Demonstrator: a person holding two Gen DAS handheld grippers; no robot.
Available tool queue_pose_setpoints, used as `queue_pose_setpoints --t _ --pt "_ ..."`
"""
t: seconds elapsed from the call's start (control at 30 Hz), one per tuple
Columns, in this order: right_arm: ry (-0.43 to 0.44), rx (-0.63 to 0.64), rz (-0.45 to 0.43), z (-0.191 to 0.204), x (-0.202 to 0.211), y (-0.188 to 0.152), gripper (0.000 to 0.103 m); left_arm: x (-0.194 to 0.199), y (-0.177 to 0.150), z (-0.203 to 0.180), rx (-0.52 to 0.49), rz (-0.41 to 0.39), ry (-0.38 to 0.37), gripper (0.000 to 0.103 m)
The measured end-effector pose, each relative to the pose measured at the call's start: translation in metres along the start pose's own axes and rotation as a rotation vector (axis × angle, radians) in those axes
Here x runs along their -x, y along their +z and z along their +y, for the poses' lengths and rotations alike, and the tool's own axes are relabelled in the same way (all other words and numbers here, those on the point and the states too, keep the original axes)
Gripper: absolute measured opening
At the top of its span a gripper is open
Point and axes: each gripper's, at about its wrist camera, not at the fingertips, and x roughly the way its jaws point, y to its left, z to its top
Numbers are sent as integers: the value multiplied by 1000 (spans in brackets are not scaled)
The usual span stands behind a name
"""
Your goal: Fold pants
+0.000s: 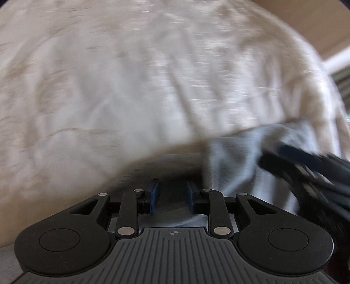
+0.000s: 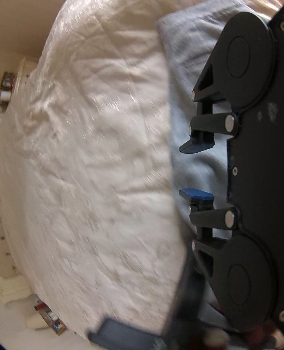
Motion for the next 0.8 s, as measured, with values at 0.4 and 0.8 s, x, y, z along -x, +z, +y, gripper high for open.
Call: queue_pose_setpoints --t 0.4,0.8 --pt "-12 -13 42 -21 -1 2 45 -39 -2 -30 -80 120 -145 25" --pt "121 122 153 17 -22 21 50 -1 -33 -18 -95 8 -35 26"
